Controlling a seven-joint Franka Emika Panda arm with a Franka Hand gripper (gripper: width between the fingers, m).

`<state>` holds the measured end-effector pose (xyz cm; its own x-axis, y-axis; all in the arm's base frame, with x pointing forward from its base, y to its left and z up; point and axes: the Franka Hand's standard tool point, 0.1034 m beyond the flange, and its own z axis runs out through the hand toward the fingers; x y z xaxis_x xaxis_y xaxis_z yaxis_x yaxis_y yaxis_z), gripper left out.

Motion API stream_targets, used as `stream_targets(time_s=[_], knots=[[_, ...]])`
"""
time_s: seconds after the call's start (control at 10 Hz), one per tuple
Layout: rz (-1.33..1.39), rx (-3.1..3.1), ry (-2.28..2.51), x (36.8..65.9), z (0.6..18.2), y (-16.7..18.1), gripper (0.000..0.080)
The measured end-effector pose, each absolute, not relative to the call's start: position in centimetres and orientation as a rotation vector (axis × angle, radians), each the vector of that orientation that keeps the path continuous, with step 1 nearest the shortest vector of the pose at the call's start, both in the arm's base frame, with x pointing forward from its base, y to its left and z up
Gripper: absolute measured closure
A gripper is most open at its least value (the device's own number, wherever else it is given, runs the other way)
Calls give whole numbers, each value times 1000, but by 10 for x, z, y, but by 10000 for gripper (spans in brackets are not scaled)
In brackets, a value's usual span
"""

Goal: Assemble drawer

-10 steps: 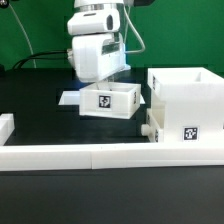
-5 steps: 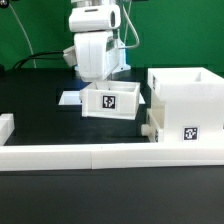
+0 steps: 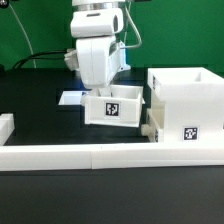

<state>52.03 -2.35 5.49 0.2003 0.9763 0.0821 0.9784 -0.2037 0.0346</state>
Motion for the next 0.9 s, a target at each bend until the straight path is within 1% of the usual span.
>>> stream_targets(time_s=[0.5,0.9], knots=[[-135,-2398,-1980,527,58,-17,757],[-130,-2380,-1996,525,56,-17,757]])
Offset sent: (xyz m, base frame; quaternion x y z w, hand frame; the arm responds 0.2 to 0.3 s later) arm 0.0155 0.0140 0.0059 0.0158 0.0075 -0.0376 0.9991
